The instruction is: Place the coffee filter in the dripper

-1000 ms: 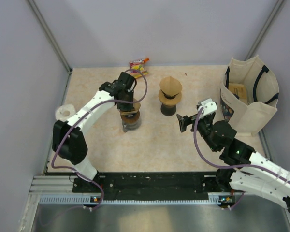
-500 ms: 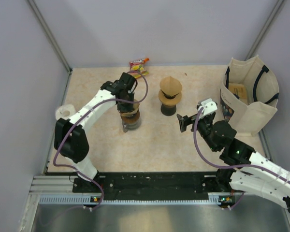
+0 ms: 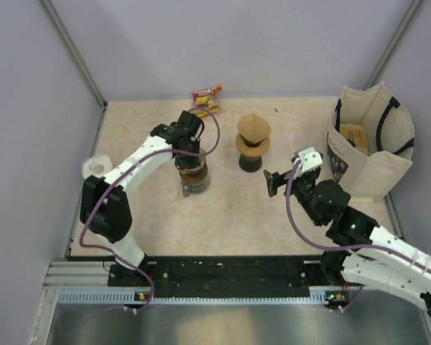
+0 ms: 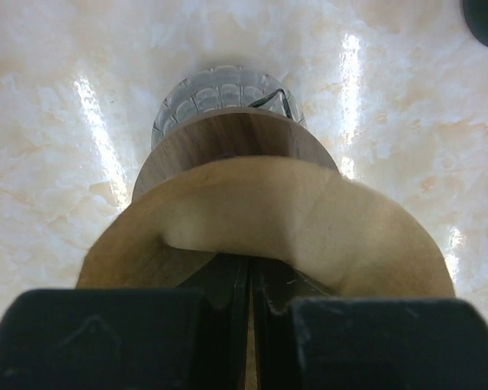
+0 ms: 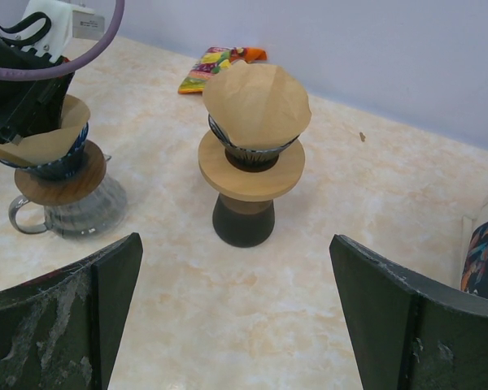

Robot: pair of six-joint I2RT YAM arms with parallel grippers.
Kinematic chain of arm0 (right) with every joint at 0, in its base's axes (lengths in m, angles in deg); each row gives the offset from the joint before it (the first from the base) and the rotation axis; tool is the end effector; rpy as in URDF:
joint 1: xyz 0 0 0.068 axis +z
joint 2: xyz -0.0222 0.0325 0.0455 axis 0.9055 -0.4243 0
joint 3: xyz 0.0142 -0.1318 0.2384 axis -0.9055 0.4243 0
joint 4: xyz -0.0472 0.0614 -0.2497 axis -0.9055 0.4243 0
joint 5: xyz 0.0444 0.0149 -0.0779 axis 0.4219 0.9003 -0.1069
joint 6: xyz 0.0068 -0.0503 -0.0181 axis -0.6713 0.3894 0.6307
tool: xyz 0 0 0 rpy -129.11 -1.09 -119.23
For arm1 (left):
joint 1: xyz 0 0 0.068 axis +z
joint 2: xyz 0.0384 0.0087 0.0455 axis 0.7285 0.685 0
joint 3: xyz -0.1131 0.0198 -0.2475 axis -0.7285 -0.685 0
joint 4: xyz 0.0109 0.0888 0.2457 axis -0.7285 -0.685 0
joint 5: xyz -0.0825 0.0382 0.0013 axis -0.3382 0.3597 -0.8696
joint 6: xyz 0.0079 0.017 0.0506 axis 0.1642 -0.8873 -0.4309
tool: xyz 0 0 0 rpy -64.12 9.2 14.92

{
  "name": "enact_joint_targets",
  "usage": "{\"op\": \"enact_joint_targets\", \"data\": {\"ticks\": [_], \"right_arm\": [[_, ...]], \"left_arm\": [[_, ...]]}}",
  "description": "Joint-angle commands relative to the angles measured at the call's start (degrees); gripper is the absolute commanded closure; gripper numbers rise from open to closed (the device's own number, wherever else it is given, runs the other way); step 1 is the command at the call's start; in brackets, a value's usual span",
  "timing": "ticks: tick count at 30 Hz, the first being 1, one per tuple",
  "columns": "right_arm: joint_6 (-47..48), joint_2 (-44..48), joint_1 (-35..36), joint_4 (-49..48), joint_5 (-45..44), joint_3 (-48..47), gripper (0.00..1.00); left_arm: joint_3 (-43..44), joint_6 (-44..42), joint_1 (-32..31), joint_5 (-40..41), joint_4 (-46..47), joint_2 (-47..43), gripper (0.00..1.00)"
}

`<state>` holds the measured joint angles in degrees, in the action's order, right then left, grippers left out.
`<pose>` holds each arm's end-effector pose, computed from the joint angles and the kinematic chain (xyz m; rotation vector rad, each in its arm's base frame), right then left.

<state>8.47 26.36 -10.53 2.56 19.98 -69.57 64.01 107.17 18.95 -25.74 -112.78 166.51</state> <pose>0.1090 0.1209 0.3329 -0.3787 1.5742 0.2739 0.3109 -0.1616 0.2791 0.1084 2.7112 -0.1822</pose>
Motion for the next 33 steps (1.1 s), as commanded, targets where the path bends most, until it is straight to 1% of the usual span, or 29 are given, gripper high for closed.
{"op": "enact_joint_targets", "data": {"ticks": [1, 10, 17, 21, 27, 33], "right_arm": [[0.5, 0.7, 0.6, -1.1, -1.3, 0.0, 0.01], [0.5, 0.7, 0.5, -1.0, -1.2, 0.0, 0.01], [0.8, 0.8, 0.5, -1.0, -1.4, 0.1, 0.01], [0.8, 0.7, 0.5, -1.0, -1.4, 0.1, 0.01], [1.0, 0.7, 0.5, -0.9, -1.8, 0.0, 0.01], [1.0, 1.0, 0.5, -0.8, -2.0, 0.1, 0.01]], "left_arm": [[-2.5, 0.4, -0.2, 0.6, 5.3, -4.2, 0.93], [-5.9, -0.3, -0.7, -0.1, 8.3, -5.5, 0.92], [-3.2, -0.9, -1.0, -0.7, 4.2, -3.1, 0.92], [-2.6, -0.7, -1.4, 0.8, 2.4, -2.3, 0.91], [-2.4, -0.9, -1.8, 0.7, 2.2, -1.1, 0.91], [-1.7, -0.9, -2.2, 2.5, 1.4, -0.3, 0.91]]}}
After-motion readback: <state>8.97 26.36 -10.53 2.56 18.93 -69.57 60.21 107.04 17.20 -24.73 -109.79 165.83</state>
